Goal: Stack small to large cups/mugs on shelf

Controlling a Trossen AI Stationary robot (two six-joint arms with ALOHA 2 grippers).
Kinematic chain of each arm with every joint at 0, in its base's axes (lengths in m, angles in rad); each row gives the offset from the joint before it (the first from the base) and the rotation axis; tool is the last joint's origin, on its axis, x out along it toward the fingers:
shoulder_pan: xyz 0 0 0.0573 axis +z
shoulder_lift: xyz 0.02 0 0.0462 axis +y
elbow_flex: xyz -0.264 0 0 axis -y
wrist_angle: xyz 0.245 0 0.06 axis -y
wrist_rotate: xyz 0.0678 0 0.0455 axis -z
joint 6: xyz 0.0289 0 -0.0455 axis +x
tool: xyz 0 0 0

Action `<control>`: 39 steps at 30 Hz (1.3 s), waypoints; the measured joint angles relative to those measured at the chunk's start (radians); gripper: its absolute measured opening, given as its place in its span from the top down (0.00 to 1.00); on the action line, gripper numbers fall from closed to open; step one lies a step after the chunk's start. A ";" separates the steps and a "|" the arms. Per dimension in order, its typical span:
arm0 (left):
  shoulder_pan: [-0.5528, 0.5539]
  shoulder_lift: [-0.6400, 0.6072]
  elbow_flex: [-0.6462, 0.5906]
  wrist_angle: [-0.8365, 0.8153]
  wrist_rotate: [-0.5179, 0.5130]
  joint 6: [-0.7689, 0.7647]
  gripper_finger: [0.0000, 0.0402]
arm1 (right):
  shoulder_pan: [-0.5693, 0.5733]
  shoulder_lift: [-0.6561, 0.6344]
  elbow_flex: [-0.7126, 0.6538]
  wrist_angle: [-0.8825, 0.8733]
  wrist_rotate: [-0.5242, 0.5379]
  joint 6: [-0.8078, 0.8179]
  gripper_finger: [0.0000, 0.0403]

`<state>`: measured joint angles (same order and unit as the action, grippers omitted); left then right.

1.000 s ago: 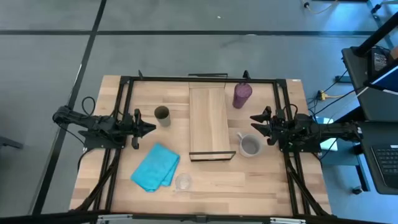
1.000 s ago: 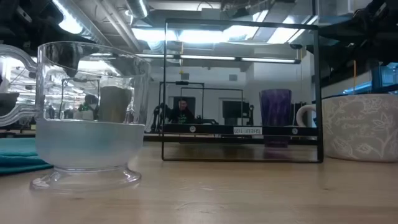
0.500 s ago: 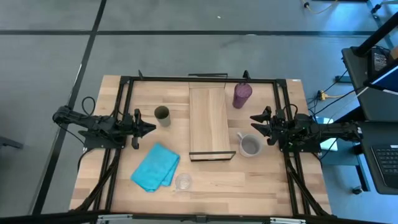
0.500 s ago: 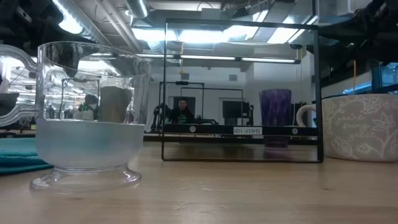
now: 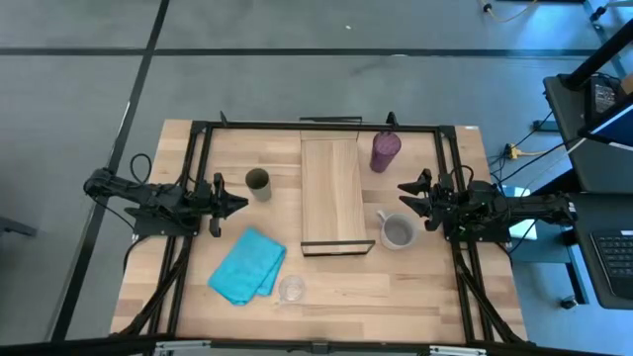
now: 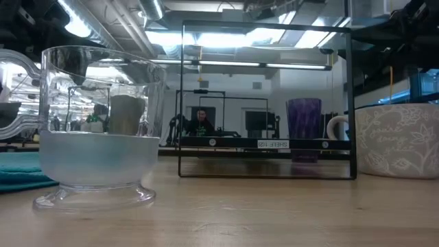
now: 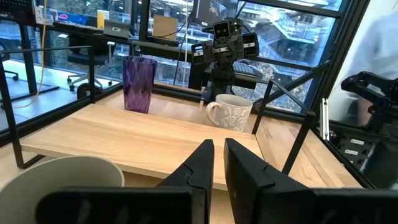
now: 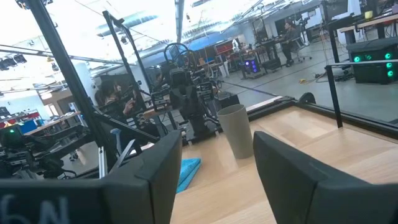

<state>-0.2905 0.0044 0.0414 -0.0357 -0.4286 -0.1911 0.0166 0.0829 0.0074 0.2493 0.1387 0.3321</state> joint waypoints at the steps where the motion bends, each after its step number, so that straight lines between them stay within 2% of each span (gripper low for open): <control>1: 0.000 0.000 0.000 0.000 0.000 0.000 0.92 | 0.000 0.000 0.000 0.000 0.000 0.000 0.50; 29: 0.000 0.000 0.000 0.000 0.000 0.000 0.92 | -0.001 0.000 0.000 0.002 0.000 0.000 0.50; 39: 0.000 0.000 0.000 0.000 0.000 0.000 0.92 | 0.000 0.000 0.000 0.075 0.000 0.030 0.50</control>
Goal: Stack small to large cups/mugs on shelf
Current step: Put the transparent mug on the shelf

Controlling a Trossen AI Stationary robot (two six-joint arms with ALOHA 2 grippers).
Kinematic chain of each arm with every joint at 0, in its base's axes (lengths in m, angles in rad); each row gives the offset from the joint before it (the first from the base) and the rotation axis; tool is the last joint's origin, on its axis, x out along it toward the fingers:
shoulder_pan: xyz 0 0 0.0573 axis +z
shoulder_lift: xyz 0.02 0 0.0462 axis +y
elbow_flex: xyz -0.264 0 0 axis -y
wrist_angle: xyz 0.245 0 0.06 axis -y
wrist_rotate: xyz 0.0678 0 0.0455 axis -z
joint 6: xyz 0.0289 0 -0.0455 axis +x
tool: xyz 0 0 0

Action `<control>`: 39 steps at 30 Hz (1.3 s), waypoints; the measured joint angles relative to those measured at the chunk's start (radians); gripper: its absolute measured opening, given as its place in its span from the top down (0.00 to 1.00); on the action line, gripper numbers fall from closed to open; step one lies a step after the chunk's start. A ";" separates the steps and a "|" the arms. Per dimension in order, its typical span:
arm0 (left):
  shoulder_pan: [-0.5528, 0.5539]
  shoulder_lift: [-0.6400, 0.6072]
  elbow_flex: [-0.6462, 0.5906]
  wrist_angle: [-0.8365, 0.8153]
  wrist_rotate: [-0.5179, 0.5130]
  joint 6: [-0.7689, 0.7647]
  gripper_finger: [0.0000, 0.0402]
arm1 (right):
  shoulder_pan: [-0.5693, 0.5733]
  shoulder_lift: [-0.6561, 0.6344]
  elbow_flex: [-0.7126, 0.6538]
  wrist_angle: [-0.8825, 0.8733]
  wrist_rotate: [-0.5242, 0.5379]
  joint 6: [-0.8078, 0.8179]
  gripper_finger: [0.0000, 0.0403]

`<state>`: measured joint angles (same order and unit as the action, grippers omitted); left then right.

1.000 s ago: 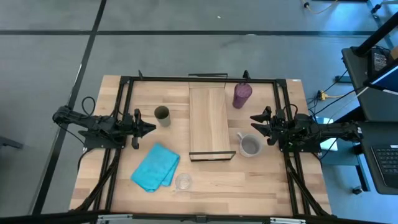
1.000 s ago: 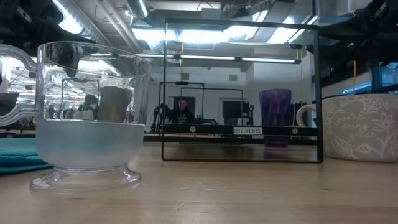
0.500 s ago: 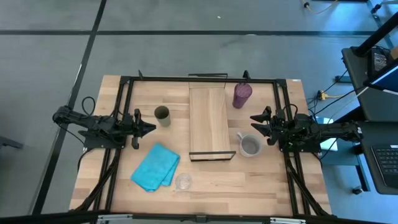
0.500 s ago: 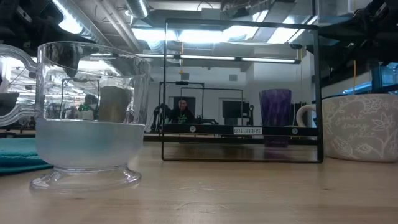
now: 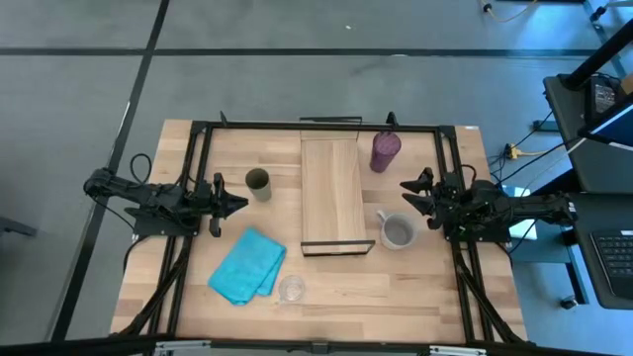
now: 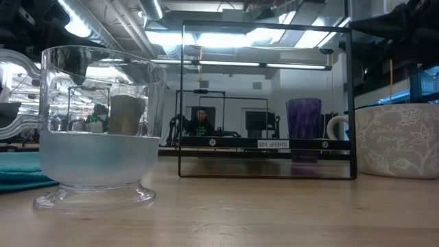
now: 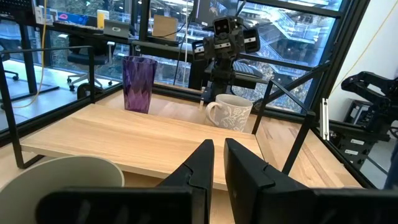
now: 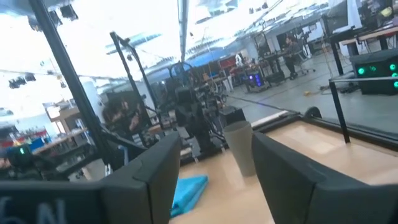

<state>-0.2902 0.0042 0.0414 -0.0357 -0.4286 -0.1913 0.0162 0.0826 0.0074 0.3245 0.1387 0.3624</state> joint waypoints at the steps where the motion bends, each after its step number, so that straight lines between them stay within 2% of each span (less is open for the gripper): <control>1: 0.000 0.000 0.000 0.000 0.000 0.000 0.92 | 0.000 0.000 0.000 0.006 0.000 0.001 0.50; 8: 0.000 0.000 0.000 0.000 0.000 0.000 0.92 | 0.000 0.000 0.000 0.045 0.000 -0.001 0.50; 12: 0.000 0.000 0.000 0.000 0.000 0.000 0.92 | 0.000 0.000 0.000 0.151 0.003 -0.003 0.50; 14: 0.000 0.000 0.000 0.000 0.000 0.000 0.92 | 0.000 0.000 0.000 0.244 0.065 -0.037 0.50; 19: 0.000 0.000 0.000 0.000 0.000 0.000 0.92 | 0.000 -0.001 0.000 0.577 0.445 -0.201 0.50; 21: 0.000 0.000 0.000 0.000 0.000 0.000 0.92 | 0.000 -0.001 0.000 0.683 0.551 -0.236 0.50; 24: 0.000 0.000 0.000 0.000 -0.003 0.001 0.92 | 0.000 0.000 0.000 0.775 0.569 -0.238 0.50; 26: 0.000 0.000 0.000 0.008 -0.039 0.019 0.92 | 0.000 0.000 0.018 0.793 0.513 -0.239 0.50; 29: 0.000 0.000 -0.001 0.059 -0.093 0.045 0.92 | 0.000 0.005 0.103 0.748 0.379 -0.319 0.50; 32: 0.000 0.000 -0.002 0.140 -0.112 0.044 0.92 | 0.000 0.036 0.257 0.577 0.290 -0.479 0.50; 36: 0.000 0.000 -0.001 0.330 -0.115 0.045 0.92 | 0.000 0.136 0.543 0.216 0.292 -0.612 0.50; 39: 0.000 0.000 -0.001 0.595 -0.115 0.045 0.92 | 0.000 0.238 0.795 -0.098 0.377 -0.632 0.50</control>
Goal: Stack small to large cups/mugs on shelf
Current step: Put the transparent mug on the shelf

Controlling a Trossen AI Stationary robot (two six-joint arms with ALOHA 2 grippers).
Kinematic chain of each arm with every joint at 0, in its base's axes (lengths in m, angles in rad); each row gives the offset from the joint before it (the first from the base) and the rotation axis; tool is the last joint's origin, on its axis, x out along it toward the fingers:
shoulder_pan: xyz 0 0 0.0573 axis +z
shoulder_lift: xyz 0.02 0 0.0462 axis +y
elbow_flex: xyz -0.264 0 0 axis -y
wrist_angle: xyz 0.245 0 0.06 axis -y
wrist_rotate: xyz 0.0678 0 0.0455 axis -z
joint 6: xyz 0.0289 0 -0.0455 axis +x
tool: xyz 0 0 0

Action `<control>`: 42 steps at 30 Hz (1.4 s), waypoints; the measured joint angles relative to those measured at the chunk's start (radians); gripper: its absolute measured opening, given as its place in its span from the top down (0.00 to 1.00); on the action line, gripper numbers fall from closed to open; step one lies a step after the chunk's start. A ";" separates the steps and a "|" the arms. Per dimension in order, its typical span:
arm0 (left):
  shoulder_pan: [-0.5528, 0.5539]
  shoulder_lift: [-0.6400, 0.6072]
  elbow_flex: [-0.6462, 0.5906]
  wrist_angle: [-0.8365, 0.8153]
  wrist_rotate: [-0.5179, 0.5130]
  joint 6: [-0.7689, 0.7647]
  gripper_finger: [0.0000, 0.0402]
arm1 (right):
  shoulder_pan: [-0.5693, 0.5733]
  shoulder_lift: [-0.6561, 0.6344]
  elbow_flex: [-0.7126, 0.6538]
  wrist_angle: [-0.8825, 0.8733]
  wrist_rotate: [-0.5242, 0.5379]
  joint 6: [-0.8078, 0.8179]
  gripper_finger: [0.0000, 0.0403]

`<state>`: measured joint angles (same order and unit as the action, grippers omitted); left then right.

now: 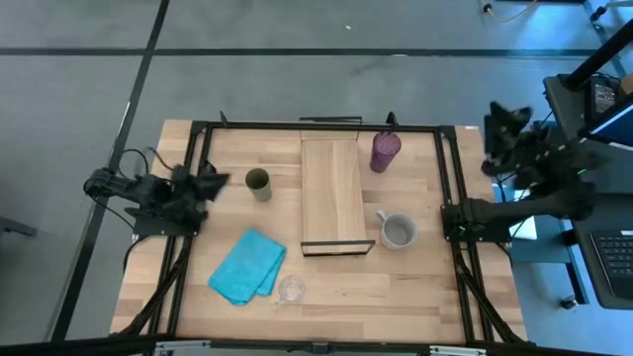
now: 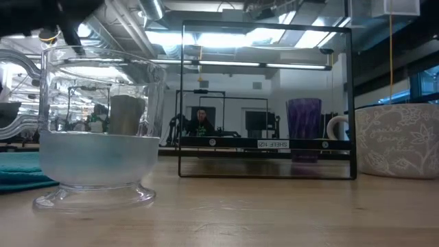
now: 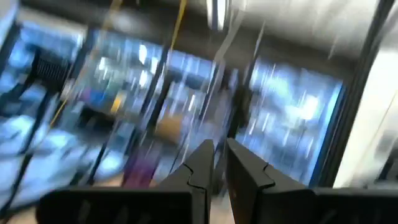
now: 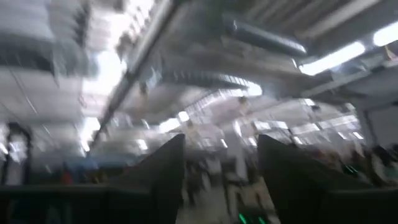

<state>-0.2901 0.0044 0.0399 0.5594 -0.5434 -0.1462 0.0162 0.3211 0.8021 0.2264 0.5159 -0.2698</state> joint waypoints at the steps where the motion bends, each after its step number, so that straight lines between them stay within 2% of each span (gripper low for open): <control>1: 0.000 0.000 0.000 0.111 0.000 0.001 0.92 | 0.000 0.037 0.086 -0.098 0.029 -0.001 0.50; 5: 0.003 -0.001 0.004 0.508 -0.021 0.109 0.92 | 0.000 0.190 0.386 -0.415 0.191 -0.003 0.50; 7: 0.003 -0.001 0.031 0.507 -0.059 0.175 0.92 | 0.000 0.258 0.510 -0.545 0.275 -0.002 0.50; 9: 0.003 -0.001 0.086 0.297 -0.132 0.170 0.92 | 0.000 0.318 0.621 -0.664 0.346 -0.002 0.50; 12: 0.002 0.022 0.224 -0.122 -0.254 0.015 0.92 | 0.000 0.401 0.773 -0.777 0.445 -0.002 0.50; 13: 0.002 0.037 0.282 -0.232 -0.267 -0.032 0.92 | 0.000 0.430 0.826 -0.807 0.476 -0.002 0.50; 14: 0.003 0.053 0.344 -0.347 -0.264 -0.069 0.92 | 0.000 0.455 0.882 -0.837 0.500 -0.001 0.50; 17: 0.003 0.132 0.550 -0.661 -0.169 -0.165 0.92 | 0.000 0.519 1.041 -0.951 0.518 0.012 0.50; 21: 0.003 0.337 0.812 -1.022 -0.088 -0.218 0.92 | 0.001 0.599 1.193 -1.139 0.506 0.067 0.50; 23: 0.003 0.457 0.920 -1.151 -0.051 -0.218 0.92 | 0.001 0.639 1.237 -1.262 0.497 0.113 0.50; 27: 0.003 0.682 1.062 -1.321 0.046 -0.233 0.92 | 0.001 0.696 1.294 -1.524 0.333 0.242 0.50; 31: 0.002 0.829 1.106 -1.307 0.173 -0.264 0.92 | 0.001 0.724 1.320 -1.711 0.191 0.440 0.50; 34: -0.001 0.909 1.110 -1.217 0.236 -0.268 0.92 | 0.001 0.724 1.320 -1.783 0.131 0.530 0.50; 39: -0.001 1.031 1.109 -1.095 0.259 -0.305 0.92 | 0.001 0.724 1.320 -1.773 -0.044 0.611 0.50; 42: 0.003 1.089 1.110 -1.065 0.208 -0.316 0.92 | 0.001 0.729 1.319 -1.730 -0.076 0.658 0.50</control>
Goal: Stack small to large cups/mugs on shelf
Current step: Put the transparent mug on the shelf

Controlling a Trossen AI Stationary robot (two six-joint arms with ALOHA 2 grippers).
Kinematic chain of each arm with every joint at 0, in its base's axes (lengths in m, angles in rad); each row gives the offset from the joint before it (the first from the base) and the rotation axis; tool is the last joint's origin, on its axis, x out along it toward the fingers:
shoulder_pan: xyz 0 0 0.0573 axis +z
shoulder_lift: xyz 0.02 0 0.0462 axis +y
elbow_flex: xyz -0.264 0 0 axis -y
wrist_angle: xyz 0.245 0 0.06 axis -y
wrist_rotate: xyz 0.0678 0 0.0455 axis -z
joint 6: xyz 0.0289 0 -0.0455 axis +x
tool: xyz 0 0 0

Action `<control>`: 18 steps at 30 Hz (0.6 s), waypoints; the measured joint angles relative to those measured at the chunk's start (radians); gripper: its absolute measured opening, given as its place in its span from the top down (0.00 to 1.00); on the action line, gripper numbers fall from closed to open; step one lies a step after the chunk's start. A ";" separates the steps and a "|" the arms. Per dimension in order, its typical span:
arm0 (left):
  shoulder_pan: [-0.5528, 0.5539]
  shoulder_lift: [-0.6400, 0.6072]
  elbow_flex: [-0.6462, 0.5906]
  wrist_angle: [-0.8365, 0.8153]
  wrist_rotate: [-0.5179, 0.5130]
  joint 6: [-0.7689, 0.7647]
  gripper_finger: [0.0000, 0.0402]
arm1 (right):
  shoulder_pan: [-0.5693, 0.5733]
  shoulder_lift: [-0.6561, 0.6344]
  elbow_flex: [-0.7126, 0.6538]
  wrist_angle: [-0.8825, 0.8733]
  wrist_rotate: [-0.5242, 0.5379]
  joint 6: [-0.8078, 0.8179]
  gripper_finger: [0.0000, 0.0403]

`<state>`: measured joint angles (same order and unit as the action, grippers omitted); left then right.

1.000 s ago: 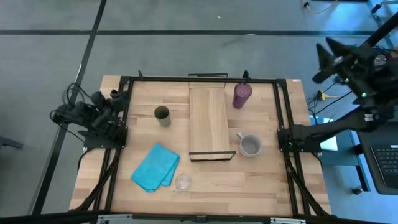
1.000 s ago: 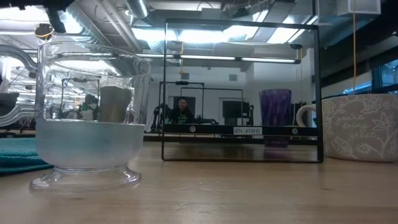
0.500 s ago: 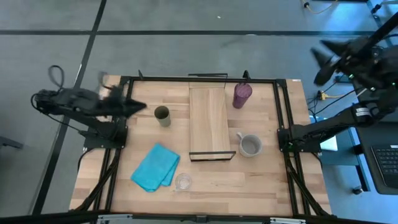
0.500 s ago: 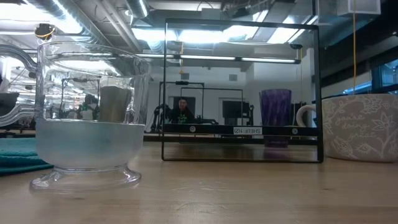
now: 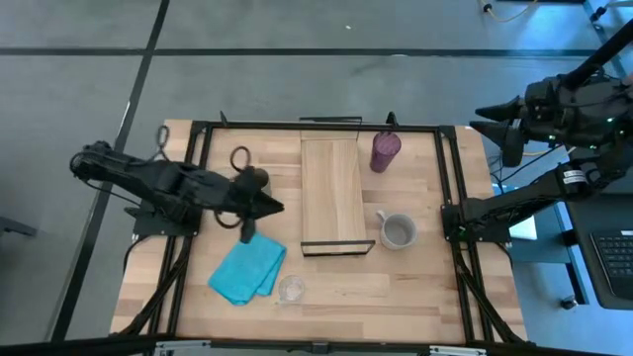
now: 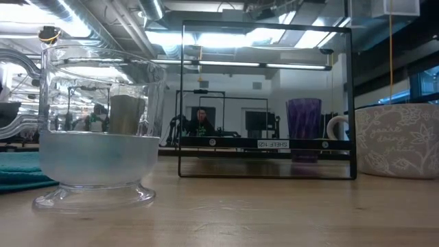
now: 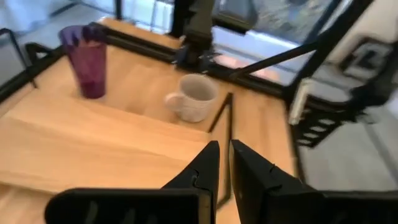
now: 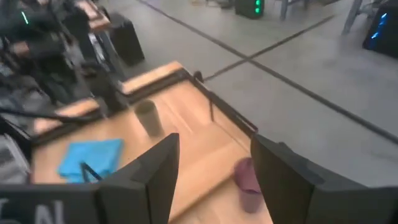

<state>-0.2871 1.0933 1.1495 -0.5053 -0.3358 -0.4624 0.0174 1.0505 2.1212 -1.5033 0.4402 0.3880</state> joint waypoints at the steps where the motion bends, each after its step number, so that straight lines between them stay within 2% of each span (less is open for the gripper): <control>1: 0.003 0.018 0.000 0.003 -0.029 -0.016 0.92 | 0.000 0.000 0.000 0.016 0.000 0.001 0.50; 3: 0.009 0.046 0.000 0.018 -0.042 -0.109 0.92 | 0.000 0.000 0.000 0.073 0.001 0.001 0.50; 5: 0.009 0.062 0.000 0.021 0.012 -0.187 0.92 | 0.000 0.002 0.000 0.133 0.001 0.001 0.50; 7: 0.006 0.072 0.000 0.021 0.055 -0.184 0.92 | 0.000 0.008 0.000 0.190 0.001 -0.001 0.50; 10: 0.008 0.078 0.000 0.027 0.029 -0.133 0.92 | 0.000 0.011 0.000 0.251 0.000 -0.001 0.50; 12: 0.007 0.078 0.000 0.037 0.053 -0.200 0.92 | -0.001 0.010 0.000 0.264 -0.039 0.030 0.50; 14: 0.001 0.077 0.000 0.039 0.104 -0.264 0.92 | -0.001 0.008 0.000 0.249 -0.195 -0.016 0.50; 16: -0.021 0.078 0.000 0.052 0.143 -0.288 0.92 | 0.000 0.013 0.000 0.199 -0.440 -0.077 0.50; 18: -0.051 0.077 0.000 0.078 0.169 -0.289 0.92 | 0.000 0.035 0.000 0.144 -0.635 -0.075 0.50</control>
<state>-0.3377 1.1706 1.1492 -0.4274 -0.1670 -0.7515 0.0177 1.0853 2.1216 -1.3591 -0.1944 0.3126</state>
